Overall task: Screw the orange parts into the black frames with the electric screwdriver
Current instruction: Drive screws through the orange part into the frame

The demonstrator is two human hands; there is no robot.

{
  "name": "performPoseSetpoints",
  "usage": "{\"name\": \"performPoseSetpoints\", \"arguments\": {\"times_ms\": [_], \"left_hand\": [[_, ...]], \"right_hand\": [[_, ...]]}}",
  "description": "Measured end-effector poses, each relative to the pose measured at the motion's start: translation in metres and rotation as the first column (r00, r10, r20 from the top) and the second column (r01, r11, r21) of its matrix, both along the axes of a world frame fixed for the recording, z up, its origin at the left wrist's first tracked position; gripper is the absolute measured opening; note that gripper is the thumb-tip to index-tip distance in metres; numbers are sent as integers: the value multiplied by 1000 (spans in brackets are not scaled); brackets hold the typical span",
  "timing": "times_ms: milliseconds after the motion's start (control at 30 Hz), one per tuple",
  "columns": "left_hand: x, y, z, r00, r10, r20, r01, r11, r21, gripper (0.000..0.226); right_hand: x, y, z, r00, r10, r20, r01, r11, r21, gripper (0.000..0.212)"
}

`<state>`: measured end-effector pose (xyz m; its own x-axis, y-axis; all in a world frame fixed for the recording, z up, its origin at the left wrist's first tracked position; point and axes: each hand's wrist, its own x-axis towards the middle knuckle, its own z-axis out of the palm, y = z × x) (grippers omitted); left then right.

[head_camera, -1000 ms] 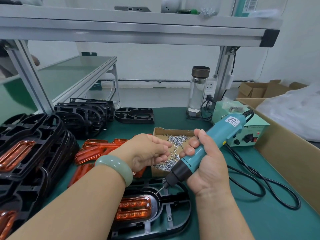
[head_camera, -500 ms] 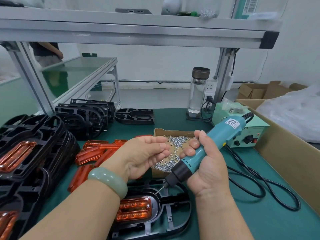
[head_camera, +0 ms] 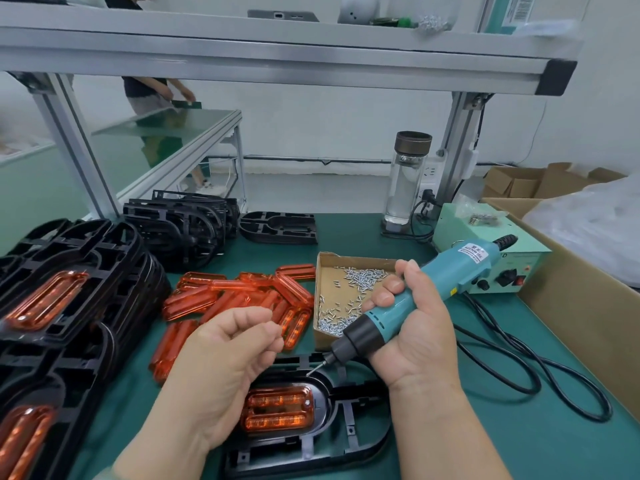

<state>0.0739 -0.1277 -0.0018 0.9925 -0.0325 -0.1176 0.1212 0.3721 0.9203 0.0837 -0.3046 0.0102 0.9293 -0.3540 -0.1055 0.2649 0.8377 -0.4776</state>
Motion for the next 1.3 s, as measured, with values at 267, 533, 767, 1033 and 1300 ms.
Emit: {"name": "performPoseSetpoints", "arguments": {"times_ms": [267,533,767,1033,1300], "left_hand": [[-11,4,-8,996,47,70,-60,978,198,24],[-14,-2,-10,997,-77,-23,79,989,125,16],[-15,0,-8,973,-166,-158,155,985,-81,28],[-18,0,-2,928,-303,-215,253,940,-231,14],[-19,-3,0,920,-325,-219,276,934,-227,14]], "right_hand": [[1,0,1,1000,-12,-25,14,997,82,15],[3,1,0,998,-48,-41,54,986,157,16],[3,1,-1,997,-55,-52,64,980,188,15],[2,4,-1,997,-60,-54,70,978,197,15],[3,6,-2,996,-76,-54,84,978,188,16]]}}
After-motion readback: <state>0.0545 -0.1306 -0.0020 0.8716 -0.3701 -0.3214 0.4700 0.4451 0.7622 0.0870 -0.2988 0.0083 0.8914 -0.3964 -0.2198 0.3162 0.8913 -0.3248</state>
